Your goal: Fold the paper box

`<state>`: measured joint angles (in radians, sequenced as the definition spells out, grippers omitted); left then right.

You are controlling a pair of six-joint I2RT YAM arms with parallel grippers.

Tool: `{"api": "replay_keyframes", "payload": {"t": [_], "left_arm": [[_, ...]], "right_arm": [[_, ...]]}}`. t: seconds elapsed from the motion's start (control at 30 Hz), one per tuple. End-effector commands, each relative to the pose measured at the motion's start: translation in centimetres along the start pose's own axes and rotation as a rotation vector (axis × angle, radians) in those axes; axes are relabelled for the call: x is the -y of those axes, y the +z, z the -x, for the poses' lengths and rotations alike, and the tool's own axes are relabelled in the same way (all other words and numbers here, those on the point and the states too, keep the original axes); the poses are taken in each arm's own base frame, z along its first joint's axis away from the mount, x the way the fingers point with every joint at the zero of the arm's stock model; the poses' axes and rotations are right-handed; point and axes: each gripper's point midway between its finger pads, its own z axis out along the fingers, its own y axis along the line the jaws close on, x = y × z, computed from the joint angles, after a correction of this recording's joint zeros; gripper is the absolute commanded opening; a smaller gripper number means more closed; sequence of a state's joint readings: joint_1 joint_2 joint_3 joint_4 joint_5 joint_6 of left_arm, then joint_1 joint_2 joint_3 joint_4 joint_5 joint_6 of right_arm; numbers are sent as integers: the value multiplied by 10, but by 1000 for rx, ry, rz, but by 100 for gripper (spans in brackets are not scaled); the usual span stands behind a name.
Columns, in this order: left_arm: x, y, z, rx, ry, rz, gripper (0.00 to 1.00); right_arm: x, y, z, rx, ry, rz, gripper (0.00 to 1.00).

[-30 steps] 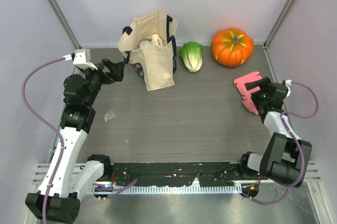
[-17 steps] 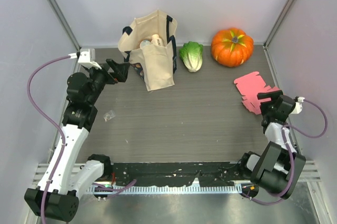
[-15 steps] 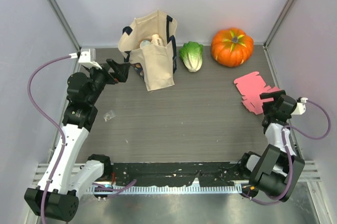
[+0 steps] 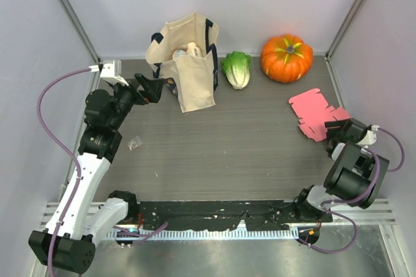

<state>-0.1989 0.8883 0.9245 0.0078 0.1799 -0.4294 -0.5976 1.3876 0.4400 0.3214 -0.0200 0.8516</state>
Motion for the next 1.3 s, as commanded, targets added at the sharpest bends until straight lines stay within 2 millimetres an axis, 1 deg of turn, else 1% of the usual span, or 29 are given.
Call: {"api": "replay_keyframes", "payload": {"t": [0.0, 0.1, 0.13, 0.2, 0.23, 0.3, 0.33, 0.37, 0.4, 0.43, 0.47, 0.5, 0.53, 0.57, 0.6, 0.63, 0.67, 0.7, 0.77, 0.8, 0.83, 0.87, 0.93, 0.97, 1.03, 1.07, 1.13, 1.17, 1.27], "left_arm": [[12, 0, 24, 71, 29, -35, 99], [10, 4, 20, 55, 24, -32, 98], [11, 4, 19, 51, 21, -37, 98], [12, 5, 18, 47, 20, -39, 98], [11, 6, 18, 44, 18, -38, 98], [11, 7, 18, 42, 18, -35, 97], [11, 6, 18, 44, 18, -37, 97], [11, 7, 18, 43, 18, -36, 97], [11, 7, 17, 45, 17, -36, 97], [10, 8, 17, 42, 12, -35, 97], [10, 9, 15, 36, 8, -38, 97], [10, 11, 13, 30, 4, -39, 97], [10, 12, 11, 25, 0, -40, 98], [9, 16, 6, 7, -9, -40, 98], [11, 17, 6, -3, -14, -48, 98], [11, 19, 4, -17, -21, -53, 98], [11, 22, 1, -29, -32, -54, 98], [12, 23, -1, -41, -37, -63, 98], [15, 26, -2, -55, -45, -77, 99], [16, 28, -8, -81, -51, -87, 99], [18, 30, -10, -94, -56, -103, 99], [21, 31, -11, -103, -60, -119, 99], [27, 37, -23, -158, -71, -167, 99], [30, 40, -23, -168, -69, -183, 99], [31, 45, -41, -244, -62, -214, 98], [36, 45, -46, -280, -54, -225, 98], [37, 49, -61, -340, -7, -238, 98], [46, 46, -67, -380, 6, -269, 97], [57, 42, -85, -465, 46, -342, 97]], "right_arm": [[-16, 15, 3, 30, 60, 100, 66], [-14, 25, -8, 4, 101, 135, 54], [-15, 29, -11, -2, 106, 141, 46], [-15, 37, -17, -13, 132, 162, 36], [-18, 39, -19, -20, 130, 178, 27], [-42, 38, -35, -60, 91, 243, 16], [-53, 35, -39, -68, 39, 261, 8], [-77, 29, -55, -94, -25, 302, 2], [-71, 26, -65, -110, -61, 241, 1], [-91, 13, -63, -84, -114, 283, 1], [-94, 2, -82, -130, -166, 262, 1], [-96, -4, -80, -87, -197, 229, 1], [-114, -22, -74, -62, -228, 267, 1], [-130, -33, -70, -43, -298, 289, 1], [-128, -48, -85, -70, -377, 259, 1], [-134, -59, -86, -70, -420, 270, 1], [-146, -81, -82, -60, -489, 301, 1], [-155, -99, -96, -83, -552, 347, 1], [-167, -127, -105, -123, -702, 411, 1], [-174, -137, -112, -152, -755, 459, 1], [-185, -161, -141, -262, -829, 606, 1], [-196, -178, -151, -313, -879, 691, 1], [-201, -199, -178, -410, -986, 786, 1], [-215, -218, -187, -461, -995, 871, 1], [-217, -234, -208, -536, -1073, 940, 1], [-219, -264, -227, -620, -1130, 1032, 1], [-212, -281, -249, -695, -1271, 1104, 1], [-211, -299, -256, -737, -1316, 1138, 1], [-207, -318, -267, -826, -1351, 1247, 1]]}}
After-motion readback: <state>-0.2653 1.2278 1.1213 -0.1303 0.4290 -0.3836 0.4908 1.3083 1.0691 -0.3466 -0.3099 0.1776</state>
